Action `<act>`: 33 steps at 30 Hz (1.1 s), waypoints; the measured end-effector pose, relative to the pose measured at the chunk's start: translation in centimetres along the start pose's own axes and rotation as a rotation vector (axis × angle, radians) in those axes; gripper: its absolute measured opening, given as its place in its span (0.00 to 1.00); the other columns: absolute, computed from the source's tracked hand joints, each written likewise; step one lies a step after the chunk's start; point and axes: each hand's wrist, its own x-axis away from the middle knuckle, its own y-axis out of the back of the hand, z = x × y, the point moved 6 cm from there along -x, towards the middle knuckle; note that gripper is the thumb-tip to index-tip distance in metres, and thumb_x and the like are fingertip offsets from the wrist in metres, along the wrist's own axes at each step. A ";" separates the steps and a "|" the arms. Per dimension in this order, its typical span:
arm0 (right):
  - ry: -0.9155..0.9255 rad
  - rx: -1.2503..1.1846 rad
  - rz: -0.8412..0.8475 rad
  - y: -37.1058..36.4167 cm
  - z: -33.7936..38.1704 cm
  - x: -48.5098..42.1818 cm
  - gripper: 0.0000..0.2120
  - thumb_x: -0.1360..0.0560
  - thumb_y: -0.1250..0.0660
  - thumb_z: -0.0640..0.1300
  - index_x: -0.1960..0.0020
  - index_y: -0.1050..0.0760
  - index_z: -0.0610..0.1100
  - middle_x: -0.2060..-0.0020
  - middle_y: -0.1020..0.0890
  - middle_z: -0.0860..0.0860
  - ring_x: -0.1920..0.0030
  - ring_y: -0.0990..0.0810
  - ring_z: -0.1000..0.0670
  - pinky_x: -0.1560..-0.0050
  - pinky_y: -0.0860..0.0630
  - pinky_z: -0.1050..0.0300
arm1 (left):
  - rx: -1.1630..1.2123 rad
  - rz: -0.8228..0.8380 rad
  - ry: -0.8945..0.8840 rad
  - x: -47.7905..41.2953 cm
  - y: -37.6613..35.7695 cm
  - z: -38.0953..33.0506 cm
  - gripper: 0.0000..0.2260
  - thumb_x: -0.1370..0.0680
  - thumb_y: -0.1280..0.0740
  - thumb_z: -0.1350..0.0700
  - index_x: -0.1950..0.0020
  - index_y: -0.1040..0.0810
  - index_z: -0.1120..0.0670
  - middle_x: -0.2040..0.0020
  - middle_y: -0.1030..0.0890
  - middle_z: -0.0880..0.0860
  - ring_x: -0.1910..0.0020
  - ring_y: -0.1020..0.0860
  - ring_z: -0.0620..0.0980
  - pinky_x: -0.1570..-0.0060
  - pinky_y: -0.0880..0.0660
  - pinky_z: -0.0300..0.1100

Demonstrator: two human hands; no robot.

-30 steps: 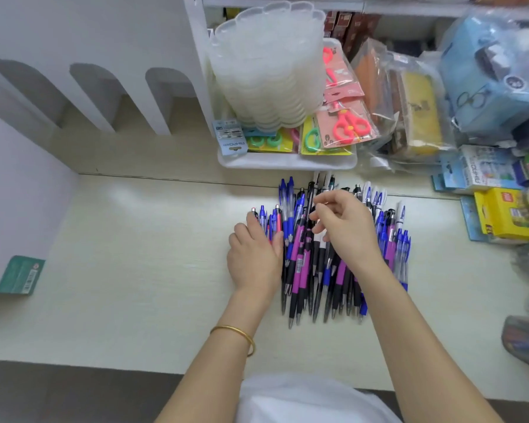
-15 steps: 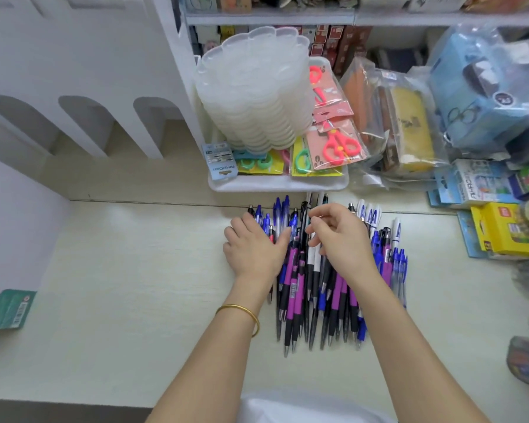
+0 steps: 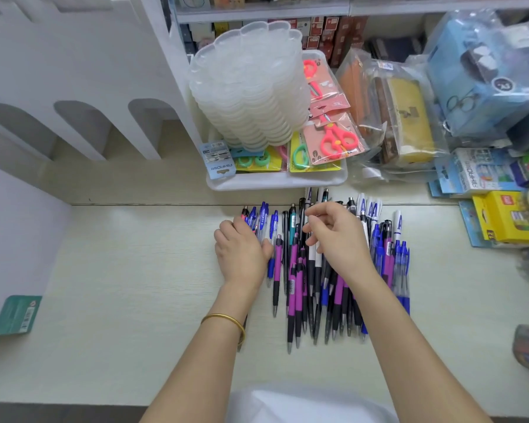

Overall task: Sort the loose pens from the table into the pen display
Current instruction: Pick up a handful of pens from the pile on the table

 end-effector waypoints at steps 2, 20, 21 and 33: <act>0.006 0.010 0.008 -0.2 0.0 0.1 0.08 0.21 0.40 0.38 0.49 0.26 0.48 0.59 0.18 0.47 0.67 0.21 0.55 0.66 0.26 0.61 | 0.015 0.005 0.006 0.1 -0.1 -0.2 0.23 0.37 0.25 0.55 0.49 0.25 0.66 0.55 0.25 0.64 0.58 0.26 0.62 0.62 0.27 0.49; 0.018 0.024 0.005 -0.2 0.3 0.5 0.07 0.21 0.40 0.38 0.49 0.25 0.47 0.60 0.18 0.49 0.68 0.21 0.56 0.66 0.27 0.61 | 0.263 0.085 0.074 -0.8 1.3 -0.3 0.13 0.26 0.34 0.61 0.45 0.33 0.62 0.52 0.24 0.59 0.56 0.23 0.59 0.64 0.29 0.46; 0.018 0.025 0.005 -0.2 0.3 0.5 0.07 0.21 0.40 0.38 0.49 0.25 0.47 0.60 0.18 0.49 0.68 0.21 0.56 0.66 0.27 0.61 | 0.349 0.094 0.076 -0.8 1.5 -0.4 0.13 0.26 0.33 0.61 0.45 0.33 0.61 0.53 0.24 0.58 0.58 0.24 0.57 0.66 0.31 0.45; 0.002 0.069 0.031 -0.5 -0.1 0.5 0.07 0.21 0.40 0.39 0.47 0.25 0.47 0.60 0.19 0.49 0.68 0.21 0.57 0.68 0.27 0.64 | 0.788 0.292 0.148 -0.1 1.9 -0.7 0.08 0.22 0.36 0.59 0.49 0.35 0.55 0.61 0.27 0.51 0.66 0.25 0.49 0.67 0.26 0.43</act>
